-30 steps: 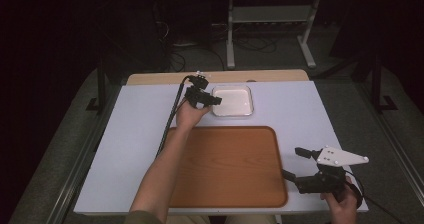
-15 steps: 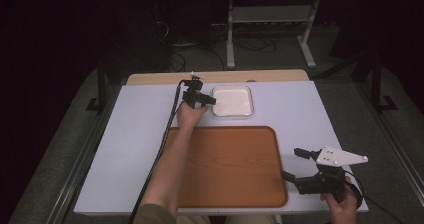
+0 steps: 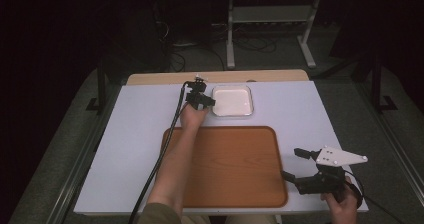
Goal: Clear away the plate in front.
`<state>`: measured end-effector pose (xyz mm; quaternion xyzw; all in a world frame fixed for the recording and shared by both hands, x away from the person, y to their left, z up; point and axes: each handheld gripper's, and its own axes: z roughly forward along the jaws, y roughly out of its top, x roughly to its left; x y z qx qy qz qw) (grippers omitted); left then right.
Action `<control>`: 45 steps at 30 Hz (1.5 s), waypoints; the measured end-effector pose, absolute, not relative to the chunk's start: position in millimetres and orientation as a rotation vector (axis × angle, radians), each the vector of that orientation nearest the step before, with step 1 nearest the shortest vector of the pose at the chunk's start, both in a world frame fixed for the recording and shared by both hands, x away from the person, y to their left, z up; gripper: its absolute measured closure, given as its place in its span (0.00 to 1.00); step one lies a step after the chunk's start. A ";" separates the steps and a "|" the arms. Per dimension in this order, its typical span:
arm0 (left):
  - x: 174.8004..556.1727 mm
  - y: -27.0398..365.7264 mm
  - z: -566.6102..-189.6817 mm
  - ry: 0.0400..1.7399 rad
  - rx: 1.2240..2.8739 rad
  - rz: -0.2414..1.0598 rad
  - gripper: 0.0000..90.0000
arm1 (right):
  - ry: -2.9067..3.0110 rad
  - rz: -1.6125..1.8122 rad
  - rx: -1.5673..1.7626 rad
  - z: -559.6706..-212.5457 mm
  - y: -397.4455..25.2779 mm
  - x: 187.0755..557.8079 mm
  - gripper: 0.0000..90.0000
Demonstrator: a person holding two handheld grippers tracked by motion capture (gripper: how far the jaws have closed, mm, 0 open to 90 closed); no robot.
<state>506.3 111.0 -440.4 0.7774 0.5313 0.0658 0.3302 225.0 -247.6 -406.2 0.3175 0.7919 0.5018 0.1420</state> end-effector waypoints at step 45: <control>506.4 137.4 -433.3 1.550 1.698 0.064 0.99 | 2.296 1.452 0.904 -406.4 -246.6 224.5 0.14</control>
